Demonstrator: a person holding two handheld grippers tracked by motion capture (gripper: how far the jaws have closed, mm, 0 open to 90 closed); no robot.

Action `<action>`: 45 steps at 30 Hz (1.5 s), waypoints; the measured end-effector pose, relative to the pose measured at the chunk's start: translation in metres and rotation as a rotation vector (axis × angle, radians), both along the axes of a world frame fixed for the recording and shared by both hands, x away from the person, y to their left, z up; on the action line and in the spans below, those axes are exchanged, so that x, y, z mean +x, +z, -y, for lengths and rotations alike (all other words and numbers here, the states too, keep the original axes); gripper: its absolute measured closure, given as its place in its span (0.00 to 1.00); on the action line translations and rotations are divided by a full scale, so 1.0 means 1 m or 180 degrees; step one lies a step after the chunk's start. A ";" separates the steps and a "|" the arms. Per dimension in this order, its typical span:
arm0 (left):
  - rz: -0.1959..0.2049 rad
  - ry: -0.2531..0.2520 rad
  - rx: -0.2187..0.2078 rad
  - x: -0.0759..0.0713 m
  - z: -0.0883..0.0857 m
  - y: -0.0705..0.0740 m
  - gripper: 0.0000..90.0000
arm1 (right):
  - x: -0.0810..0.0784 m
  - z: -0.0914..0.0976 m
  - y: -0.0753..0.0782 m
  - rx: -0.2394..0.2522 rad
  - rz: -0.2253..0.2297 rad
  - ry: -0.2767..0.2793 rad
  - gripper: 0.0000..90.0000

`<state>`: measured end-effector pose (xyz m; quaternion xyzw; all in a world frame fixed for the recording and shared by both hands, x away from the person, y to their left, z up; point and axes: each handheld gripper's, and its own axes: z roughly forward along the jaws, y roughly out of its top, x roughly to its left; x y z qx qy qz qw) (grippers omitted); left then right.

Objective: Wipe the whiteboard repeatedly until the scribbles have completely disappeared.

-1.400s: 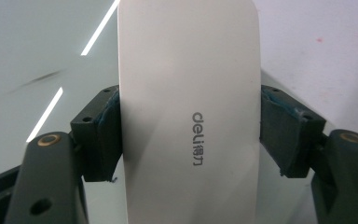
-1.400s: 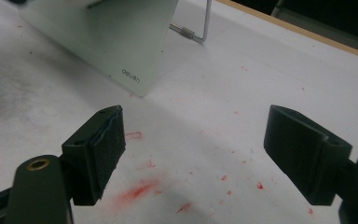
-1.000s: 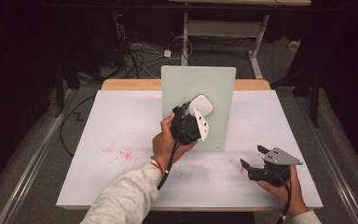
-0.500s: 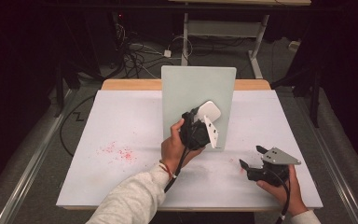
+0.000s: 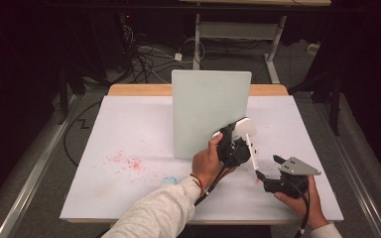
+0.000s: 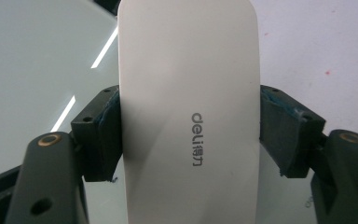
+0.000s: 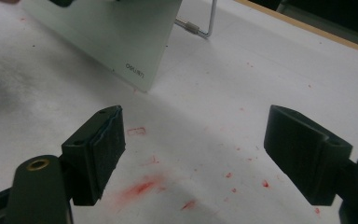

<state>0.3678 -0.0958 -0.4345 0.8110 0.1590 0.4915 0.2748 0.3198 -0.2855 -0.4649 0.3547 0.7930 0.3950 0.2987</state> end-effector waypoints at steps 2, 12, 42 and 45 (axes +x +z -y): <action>-0.0016 -0.0015 0.0020 -0.001 0.001 -0.003 0.32 | 0.000 0.000 0.000 -0.0008 -0.0002 0.0002 0.23; -0.0157 -0.0022 0.0047 -0.003 -0.031 -0.007 0.32 | 0.000 0.001 0.000 -0.0010 0.0000 0.0002 0.23; -0.0461 -0.0012 -0.0578 -0.010 -0.171 0.015 0.32 | -0.002 -0.002 0.001 -0.0025 0.0036 -0.0032 0.23; -0.0513 -0.0050 -0.0608 -0.010 -0.177 0.018 0.32 | -0.002 -0.001 0.001 -0.0031 0.0054 -0.0023 0.23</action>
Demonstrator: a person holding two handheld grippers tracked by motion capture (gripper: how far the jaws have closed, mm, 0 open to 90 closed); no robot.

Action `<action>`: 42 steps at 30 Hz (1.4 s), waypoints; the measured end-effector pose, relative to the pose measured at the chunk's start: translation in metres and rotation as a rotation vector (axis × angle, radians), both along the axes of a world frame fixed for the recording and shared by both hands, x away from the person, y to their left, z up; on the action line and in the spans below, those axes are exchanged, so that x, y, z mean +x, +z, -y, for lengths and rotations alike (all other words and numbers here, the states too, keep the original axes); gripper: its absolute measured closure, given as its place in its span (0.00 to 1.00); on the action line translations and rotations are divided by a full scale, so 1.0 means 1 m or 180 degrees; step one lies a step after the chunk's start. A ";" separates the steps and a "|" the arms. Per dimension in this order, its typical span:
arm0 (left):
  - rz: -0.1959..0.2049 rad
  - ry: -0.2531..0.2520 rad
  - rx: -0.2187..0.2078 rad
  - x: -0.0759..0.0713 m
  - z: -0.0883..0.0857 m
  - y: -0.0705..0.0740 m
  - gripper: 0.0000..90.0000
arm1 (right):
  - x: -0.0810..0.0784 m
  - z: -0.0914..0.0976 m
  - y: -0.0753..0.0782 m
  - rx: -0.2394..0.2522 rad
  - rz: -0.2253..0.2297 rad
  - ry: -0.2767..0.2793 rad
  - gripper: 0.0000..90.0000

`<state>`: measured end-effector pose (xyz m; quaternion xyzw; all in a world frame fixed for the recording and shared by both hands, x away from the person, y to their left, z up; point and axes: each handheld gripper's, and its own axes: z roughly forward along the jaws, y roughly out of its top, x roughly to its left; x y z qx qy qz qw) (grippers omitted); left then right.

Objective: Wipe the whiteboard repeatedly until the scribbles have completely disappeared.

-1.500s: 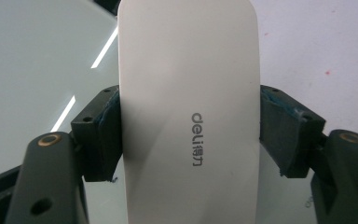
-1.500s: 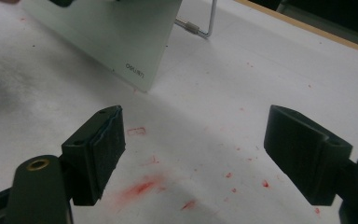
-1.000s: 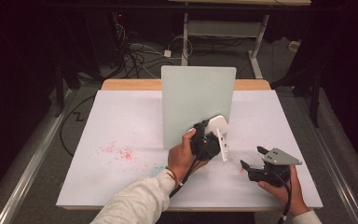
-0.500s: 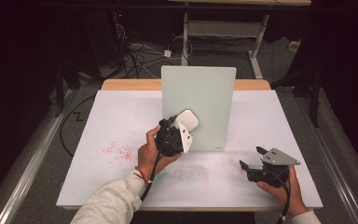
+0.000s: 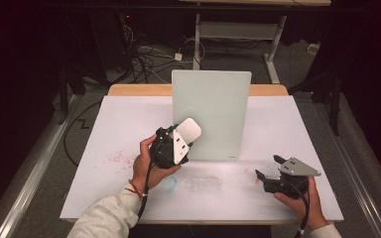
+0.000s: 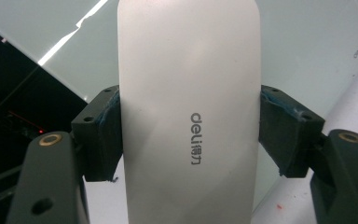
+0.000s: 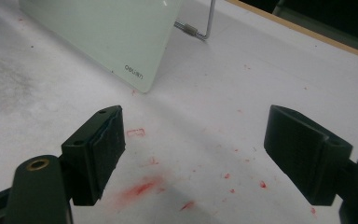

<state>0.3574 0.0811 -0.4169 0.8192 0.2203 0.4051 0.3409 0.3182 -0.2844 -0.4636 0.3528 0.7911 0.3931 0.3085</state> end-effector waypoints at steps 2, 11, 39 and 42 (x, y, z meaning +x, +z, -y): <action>-0.0024 -0.0015 -0.0027 -0.001 -0.004 0.002 0.32 | 0.000 0.000 0.000 0.0008 -0.0010 -0.0007 0.23; -0.0115 -0.0123 -0.0165 -0.008 -0.028 0.011 0.32 | 0.000 0.000 0.000 -0.0004 -0.0007 0.0000 0.23; -0.0595 -0.0350 -0.0364 -0.019 -0.084 0.001 0.32 | 0.001 -0.004 0.000 -0.0018 -0.0025 0.0023 0.23; -0.0656 -0.0375 -0.0346 -0.020 -0.085 -0.002 0.32 | 0.001 -0.004 0.000 -0.0011 -0.0040 0.0021 0.23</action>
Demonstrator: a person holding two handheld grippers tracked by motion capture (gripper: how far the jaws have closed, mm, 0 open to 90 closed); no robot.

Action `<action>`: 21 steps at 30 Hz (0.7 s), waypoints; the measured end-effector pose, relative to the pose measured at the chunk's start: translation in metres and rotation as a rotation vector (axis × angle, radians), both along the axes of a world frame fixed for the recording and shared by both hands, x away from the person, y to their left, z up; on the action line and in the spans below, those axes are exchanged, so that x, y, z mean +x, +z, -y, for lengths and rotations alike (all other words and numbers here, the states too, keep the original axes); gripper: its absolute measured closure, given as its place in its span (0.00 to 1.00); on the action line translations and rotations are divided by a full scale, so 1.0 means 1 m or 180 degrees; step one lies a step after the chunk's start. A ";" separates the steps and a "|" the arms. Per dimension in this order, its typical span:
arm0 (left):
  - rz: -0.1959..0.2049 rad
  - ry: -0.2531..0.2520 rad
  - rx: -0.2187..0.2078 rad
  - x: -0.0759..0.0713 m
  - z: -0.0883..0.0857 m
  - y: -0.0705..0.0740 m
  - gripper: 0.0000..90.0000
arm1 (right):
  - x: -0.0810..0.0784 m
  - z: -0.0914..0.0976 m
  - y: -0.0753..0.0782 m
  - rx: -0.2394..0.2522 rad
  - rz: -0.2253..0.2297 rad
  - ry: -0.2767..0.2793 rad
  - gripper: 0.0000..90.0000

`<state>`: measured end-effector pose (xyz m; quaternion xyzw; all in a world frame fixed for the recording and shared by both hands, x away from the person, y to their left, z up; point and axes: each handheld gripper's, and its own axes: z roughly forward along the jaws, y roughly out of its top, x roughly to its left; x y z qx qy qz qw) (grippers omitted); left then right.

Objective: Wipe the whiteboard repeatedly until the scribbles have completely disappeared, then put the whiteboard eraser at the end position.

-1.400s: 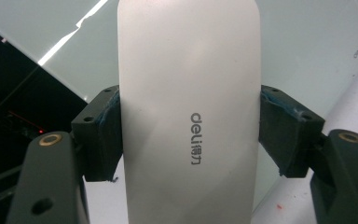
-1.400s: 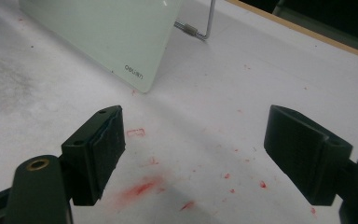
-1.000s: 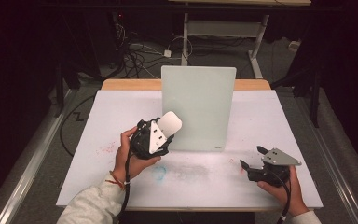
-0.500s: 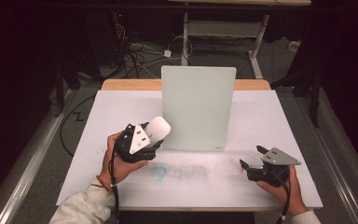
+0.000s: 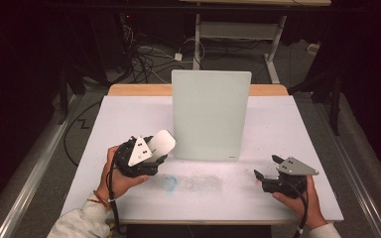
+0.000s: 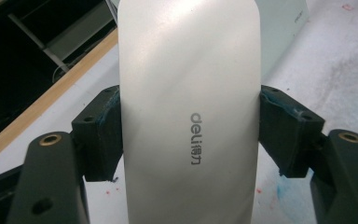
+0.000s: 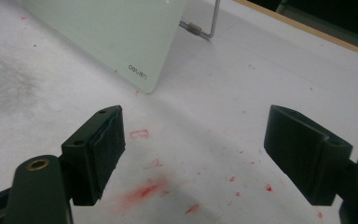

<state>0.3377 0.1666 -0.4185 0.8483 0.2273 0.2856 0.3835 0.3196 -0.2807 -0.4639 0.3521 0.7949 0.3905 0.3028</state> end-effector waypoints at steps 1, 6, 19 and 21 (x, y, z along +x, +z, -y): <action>-0.0017 -0.0022 -0.0002 -0.001 0.000 -0.001 0.32 | 0.000 0.000 0.000 0.0004 0.0000 0.0000 0.23; -0.0091 -0.0122 0.0020 -0.004 0.001 -0.004 0.32 | -0.001 0.000 0.000 -0.0005 0.0015 0.0008 0.23; -0.0200 -0.0401 0.0112 -0.010 0.014 -0.003 0.32 | -0.001 -0.001 0.001 0.0004 0.0017 0.0027 0.23; -0.0198 -0.0437 0.0158 -0.011 0.018 -0.003 0.32 | -0.002 -0.002 0.001 0.0004 0.0016 0.0033 0.23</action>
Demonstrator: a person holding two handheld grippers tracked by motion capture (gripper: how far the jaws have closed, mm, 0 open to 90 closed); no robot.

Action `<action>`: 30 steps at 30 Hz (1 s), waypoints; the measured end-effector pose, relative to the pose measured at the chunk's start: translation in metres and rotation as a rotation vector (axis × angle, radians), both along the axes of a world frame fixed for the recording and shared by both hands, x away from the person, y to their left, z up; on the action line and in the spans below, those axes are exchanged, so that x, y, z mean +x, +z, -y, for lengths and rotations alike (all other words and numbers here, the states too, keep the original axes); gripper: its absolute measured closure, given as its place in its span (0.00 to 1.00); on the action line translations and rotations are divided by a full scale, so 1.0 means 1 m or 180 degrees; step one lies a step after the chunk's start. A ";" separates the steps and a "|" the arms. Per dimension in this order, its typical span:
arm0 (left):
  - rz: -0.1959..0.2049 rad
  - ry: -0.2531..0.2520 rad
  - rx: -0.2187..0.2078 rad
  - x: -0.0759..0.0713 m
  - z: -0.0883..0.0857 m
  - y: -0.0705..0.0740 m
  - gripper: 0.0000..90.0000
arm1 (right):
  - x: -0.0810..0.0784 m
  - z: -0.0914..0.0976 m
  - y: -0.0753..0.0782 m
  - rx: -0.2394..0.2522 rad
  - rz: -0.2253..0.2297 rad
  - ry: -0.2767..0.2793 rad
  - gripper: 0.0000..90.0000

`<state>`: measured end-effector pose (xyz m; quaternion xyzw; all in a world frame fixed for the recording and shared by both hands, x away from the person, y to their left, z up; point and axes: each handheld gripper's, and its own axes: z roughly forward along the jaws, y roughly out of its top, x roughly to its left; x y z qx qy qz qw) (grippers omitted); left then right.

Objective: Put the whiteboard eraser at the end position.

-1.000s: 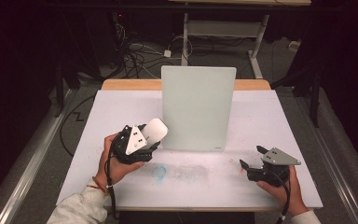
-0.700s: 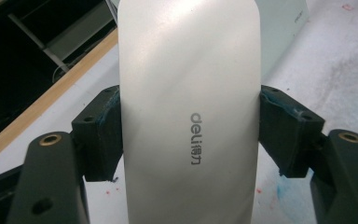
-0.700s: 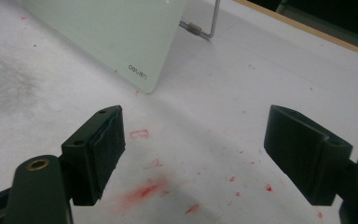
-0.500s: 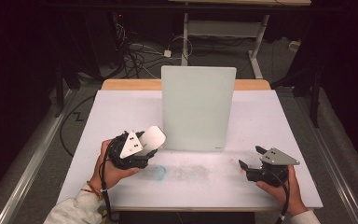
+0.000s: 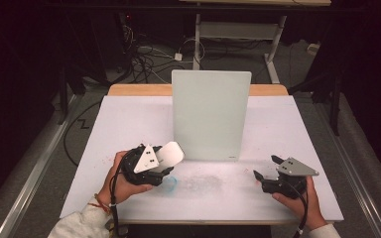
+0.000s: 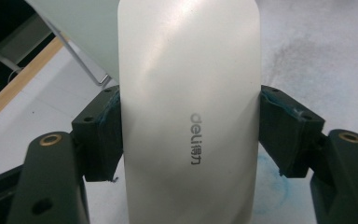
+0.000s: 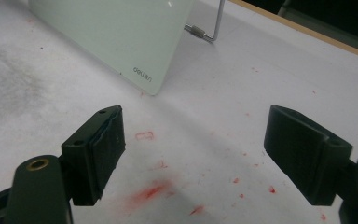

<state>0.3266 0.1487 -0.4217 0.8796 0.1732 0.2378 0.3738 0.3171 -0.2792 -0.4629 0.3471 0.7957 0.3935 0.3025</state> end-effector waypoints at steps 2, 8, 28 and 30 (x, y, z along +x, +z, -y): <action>-0.0020 -0.0033 0.0021 0.000 0.003 0.000 0.32 | -0.001 0.000 -0.001 -0.0015 -0.0018 -0.0005 0.23; -0.0144 -0.0340 0.0257 0.003 0.027 0.000 0.32 | -0.001 0.002 0.000 0.0002 -0.0002 -0.0017 0.23; -0.0839 -0.1025 0.1073 0.018 0.056 -0.022 0.32 | 0.000 -0.004 -0.005 -0.0054 -0.0062 0.0036 0.23; -0.0860 -0.1085 0.1075 0.019 0.060 -0.024 0.32 | 0.000 -0.004 -0.005 -0.0071 -0.0060 0.0050 0.23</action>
